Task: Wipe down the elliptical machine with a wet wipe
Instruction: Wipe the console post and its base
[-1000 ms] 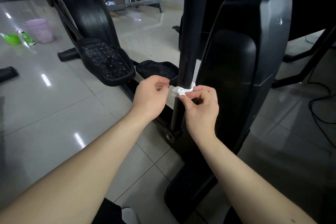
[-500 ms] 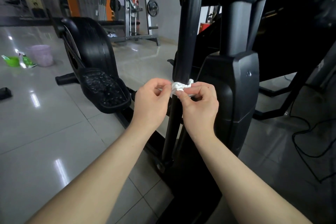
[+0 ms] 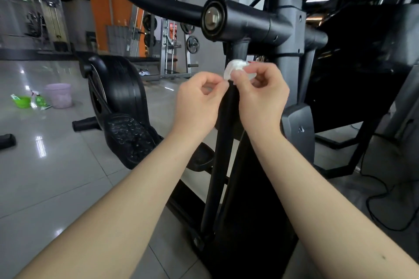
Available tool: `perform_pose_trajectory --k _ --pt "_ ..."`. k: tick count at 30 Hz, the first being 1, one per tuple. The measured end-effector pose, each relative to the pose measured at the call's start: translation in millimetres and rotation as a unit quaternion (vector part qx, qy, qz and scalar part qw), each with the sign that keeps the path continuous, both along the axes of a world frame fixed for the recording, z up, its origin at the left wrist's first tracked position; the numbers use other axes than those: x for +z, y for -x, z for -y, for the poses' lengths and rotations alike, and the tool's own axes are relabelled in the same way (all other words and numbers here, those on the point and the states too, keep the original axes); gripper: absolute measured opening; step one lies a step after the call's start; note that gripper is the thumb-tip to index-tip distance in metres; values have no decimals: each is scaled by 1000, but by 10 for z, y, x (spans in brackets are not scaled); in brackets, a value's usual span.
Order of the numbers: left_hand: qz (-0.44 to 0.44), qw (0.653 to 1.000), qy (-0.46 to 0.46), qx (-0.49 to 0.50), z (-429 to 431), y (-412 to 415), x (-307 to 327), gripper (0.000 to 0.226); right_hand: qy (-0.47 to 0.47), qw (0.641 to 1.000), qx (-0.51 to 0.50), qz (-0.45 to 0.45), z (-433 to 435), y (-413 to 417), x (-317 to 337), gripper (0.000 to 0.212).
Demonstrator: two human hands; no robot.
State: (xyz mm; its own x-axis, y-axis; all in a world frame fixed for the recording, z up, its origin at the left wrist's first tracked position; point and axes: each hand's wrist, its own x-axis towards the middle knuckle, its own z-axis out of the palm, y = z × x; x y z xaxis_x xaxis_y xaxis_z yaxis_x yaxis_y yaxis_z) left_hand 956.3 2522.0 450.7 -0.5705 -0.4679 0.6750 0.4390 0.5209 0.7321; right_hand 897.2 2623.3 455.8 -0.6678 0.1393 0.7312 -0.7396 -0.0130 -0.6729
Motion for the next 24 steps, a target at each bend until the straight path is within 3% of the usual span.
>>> perform_pose_trajectory --k 14,19,24 --pt "-6 1000 -27 3 101 24 -18 9 101 994 20 -30 165 97 280 13" --pt "-13 999 -38 -6 55 -55 -41 12 29 995 -46 -79 70 72 38 3" --pt "0 999 -40 -15 -83 -141 -263 16 -155 986 -38 -54 -277 -125 -591 6"
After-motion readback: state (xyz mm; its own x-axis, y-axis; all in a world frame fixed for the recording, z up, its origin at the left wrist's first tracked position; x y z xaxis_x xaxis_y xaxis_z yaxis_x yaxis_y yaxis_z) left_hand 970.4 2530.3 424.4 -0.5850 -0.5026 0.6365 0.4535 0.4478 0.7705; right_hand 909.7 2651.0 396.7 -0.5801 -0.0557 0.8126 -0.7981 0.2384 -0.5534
